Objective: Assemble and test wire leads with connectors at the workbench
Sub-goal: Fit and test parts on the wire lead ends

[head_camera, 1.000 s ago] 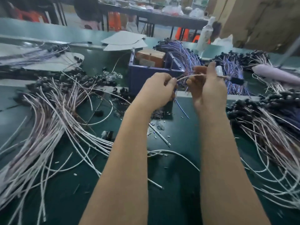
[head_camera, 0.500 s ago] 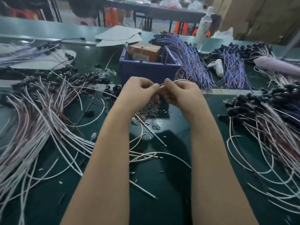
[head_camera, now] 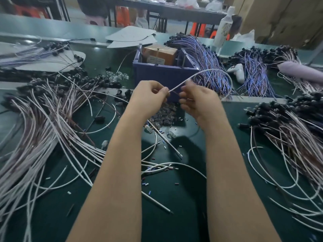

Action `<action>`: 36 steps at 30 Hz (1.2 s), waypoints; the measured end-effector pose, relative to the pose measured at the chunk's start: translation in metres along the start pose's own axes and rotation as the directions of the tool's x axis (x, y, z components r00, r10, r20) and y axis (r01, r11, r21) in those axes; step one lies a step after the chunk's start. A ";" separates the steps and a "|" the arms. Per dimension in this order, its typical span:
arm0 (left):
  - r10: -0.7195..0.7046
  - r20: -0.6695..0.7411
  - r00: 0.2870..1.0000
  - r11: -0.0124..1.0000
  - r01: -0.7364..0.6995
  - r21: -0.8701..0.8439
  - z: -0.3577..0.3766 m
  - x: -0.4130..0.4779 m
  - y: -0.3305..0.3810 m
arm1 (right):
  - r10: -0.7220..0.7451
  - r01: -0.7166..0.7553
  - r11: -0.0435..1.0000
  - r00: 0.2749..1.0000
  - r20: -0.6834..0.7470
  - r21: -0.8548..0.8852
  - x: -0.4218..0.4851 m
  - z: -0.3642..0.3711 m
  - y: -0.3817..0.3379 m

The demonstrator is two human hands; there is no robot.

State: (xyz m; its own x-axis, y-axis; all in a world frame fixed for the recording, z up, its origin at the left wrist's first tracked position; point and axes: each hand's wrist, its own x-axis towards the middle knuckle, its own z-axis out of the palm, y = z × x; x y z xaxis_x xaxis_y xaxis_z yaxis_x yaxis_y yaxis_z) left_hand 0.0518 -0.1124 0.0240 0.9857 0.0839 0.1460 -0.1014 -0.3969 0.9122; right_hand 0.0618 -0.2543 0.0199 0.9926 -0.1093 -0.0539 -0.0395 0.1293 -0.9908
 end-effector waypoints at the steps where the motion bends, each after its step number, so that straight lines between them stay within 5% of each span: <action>1: 0.012 -0.013 1.000 1.000 -0.012 0.012 0.003 0.000 0.001 | -0.032 0.041 0.989 0.998 0.063 -0.145 0.001 0.004 0.001; 3: 0.022 -0.022 1.000 0.999 -0.021 0.043 0.008 0.000 0.002 | -0.103 0.128 0.952 0.989 0.103 -0.277 0.003 0.007 0.001; 6: 0.020 0.000 1.000 1.000 -0.020 0.019 0.012 0.001 0.001 | -0.198 0.204 0.946 0.979 0.049 -0.254 0.005 0.006 -0.002; 12: -0.011 0.015 1.000 1.000 0.011 0.003 0.007 0.002 -0.005 | -0.136 0.199 0.959 0.947 -0.291 0.202 0.007 -0.004 -0.008; 17: -0.002 -0.008 1.000 0.998 0.003 0.058 0.007 0.003 -0.008 | -0.085 0.133 0.973 0.967 -0.240 0.189 0.007 -0.002 -0.008; 31: -0.092 0.023 0.995 0.985 0.095 -0.143 0.007 0.003 -0.009 | -0.071 0.126 0.976 0.953 -0.294 0.175 0.008 -0.005 -0.009; 33: -0.093 0.016 0.996 0.987 0.094 -0.131 0.007 0.003 -0.008 | -0.050 0.073 0.994 0.968 -0.247 0.083 0.004 -0.006 -0.011; 36: -0.102 -0.017 0.995 0.986 0.098 -0.131 0.007 0.003 -0.007 | -0.114 0.092 0.922 0.993 -0.036 -0.377 -0.005 -0.004 -0.018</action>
State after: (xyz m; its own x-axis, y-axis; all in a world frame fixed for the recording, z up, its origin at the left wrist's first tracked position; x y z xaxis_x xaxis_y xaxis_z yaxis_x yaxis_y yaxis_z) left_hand 0.0562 -0.1156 0.0151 0.9885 0.1391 0.0591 -0.0206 -0.2634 0.9645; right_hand 0.0572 -0.2603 0.0372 0.9858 -0.1591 0.0545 0.0111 -0.2622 -0.9649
